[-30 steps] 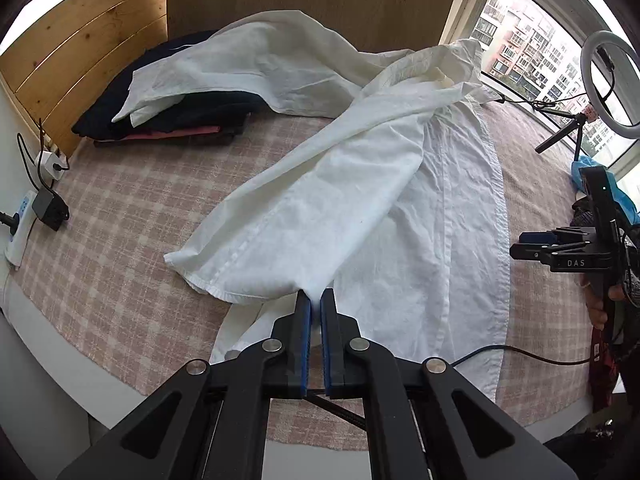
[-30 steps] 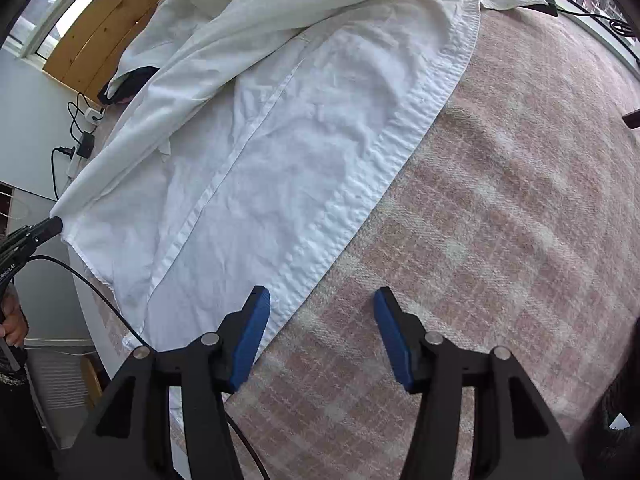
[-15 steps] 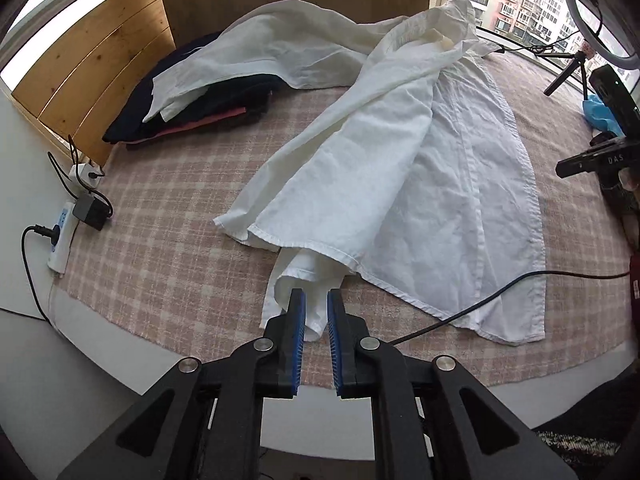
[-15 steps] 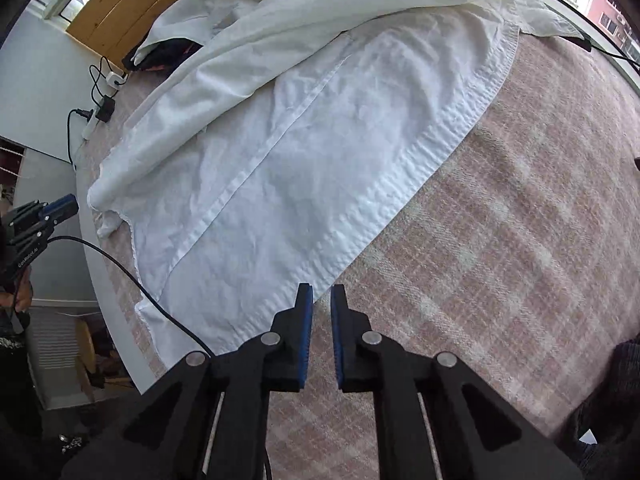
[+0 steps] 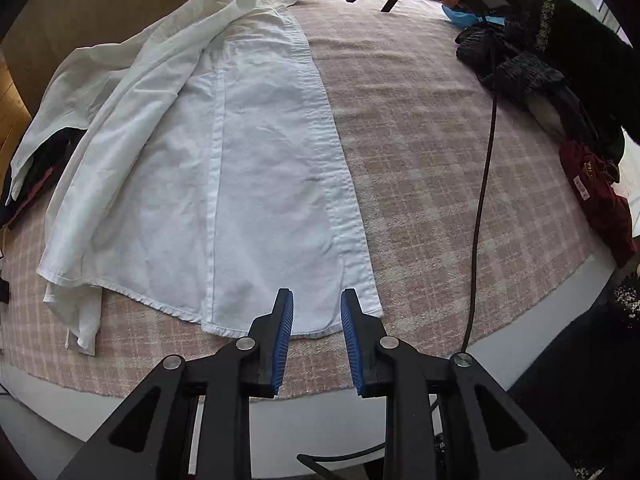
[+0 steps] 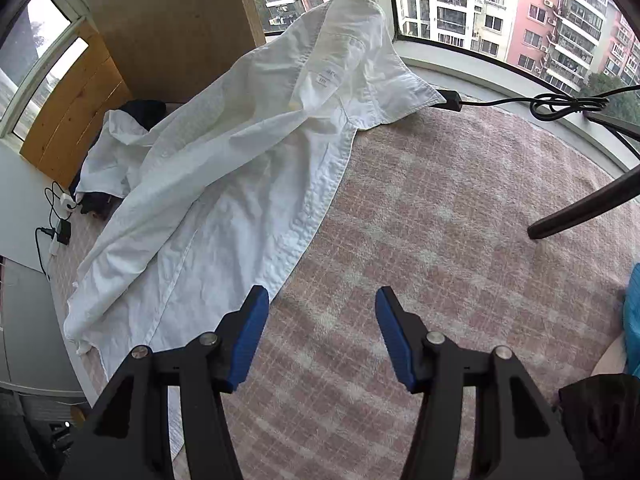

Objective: Fold clothes

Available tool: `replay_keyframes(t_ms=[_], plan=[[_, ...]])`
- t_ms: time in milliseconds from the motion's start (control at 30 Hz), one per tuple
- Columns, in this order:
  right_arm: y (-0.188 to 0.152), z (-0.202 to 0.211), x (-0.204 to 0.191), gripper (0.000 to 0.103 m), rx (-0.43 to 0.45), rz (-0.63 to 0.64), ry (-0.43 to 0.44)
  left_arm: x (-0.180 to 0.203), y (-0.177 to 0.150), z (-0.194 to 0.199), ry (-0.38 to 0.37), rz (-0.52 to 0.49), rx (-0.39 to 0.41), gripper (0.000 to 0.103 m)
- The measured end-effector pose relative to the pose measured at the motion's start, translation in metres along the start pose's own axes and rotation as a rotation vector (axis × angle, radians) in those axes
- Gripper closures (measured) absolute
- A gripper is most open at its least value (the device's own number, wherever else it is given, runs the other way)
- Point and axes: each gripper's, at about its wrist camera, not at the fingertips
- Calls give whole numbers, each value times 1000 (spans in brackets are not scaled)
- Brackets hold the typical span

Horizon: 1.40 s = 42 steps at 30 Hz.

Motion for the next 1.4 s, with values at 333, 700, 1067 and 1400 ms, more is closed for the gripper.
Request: replay_keyframes(t_ms=[333,700,1067,1400], plan=[[79,-90,17,48,11,-47,-3,10,6,-30,27,19,-41,75],[83,-91,10,101,75,5,31,-9,5,-17,-62,110,-20,103],[82,-64,-4,102,97,57,8,-2,17,8,-171,127,28,103],[59,-39,0,102,135,96,-159,38,8,-14,-276,39,2,103]])
Point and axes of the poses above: each gripper's, at about its wrist camera, not at the fingertips, and z roughly against the way its jaws point, x to its right, y to its top, and after that the axes turned 7 degrees about x, right-handed
